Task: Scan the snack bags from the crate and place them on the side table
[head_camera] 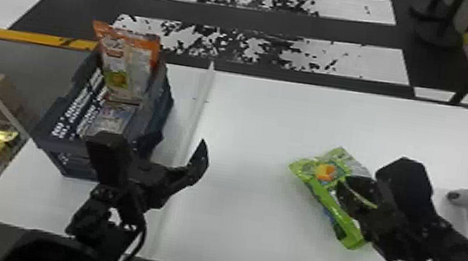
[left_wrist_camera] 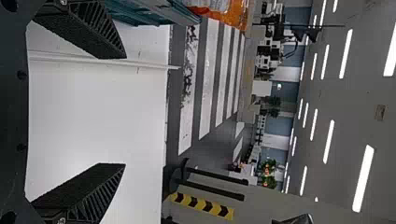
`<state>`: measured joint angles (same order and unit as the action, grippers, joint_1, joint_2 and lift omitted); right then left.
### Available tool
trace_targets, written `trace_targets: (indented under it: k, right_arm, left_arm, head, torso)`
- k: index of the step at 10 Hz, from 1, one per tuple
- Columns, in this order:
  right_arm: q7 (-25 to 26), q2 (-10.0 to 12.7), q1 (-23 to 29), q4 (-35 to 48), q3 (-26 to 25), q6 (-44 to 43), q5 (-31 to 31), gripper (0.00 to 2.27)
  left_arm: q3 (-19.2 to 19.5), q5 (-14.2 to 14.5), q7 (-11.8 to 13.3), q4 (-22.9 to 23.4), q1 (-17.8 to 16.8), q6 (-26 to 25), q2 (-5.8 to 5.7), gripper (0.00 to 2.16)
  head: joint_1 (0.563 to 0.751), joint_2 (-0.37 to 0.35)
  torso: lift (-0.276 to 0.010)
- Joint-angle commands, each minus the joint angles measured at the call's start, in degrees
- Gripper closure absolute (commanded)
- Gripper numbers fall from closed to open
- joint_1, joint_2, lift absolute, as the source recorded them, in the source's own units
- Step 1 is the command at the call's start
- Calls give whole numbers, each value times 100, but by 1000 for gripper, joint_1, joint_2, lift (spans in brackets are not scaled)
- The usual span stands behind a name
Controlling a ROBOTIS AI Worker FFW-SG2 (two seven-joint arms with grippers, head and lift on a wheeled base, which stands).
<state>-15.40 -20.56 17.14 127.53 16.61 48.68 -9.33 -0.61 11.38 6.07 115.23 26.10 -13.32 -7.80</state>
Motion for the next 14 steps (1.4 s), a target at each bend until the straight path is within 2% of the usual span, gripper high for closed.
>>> trace_targets:
  k: [1, 4, 9, 11, 14]
  right_arm:
    - [-7, 34, -27, -263, -184, -108, 19, 2253]
    - [-16, 140, -167, -958, -307, -460, 19, 2253]
    - [-156, 184, -123, -1837, -281, -1128, 10, 2253]
    - [-147, 245, 9, -1679, -334, -1427, 28, 2253]
    - [-156, 316, 184, -782, -342, -1409, 283, 2253]
  left_arm:
    - [0, -5, 0, -9, 1, 0, -2, 39]
    - [-18, -5, 9, -27, -8, 0, 15, 39]
    - [-44, -5, 26, -9, 1, -18, 33, 56]
    - [-53, -5, 26, 0, -8, -18, 33, 56]
    - [-53, -5, 26, 9, 1, -18, 41, 56]
  head:
    - [695, 89]
    - [695, 47]
    - [695, 29]
    - [695, 28]
    - [695, 51]
  torso:
    - [-81]
    - [-81]
    - [-81]
    - [-81]
    - [-81]
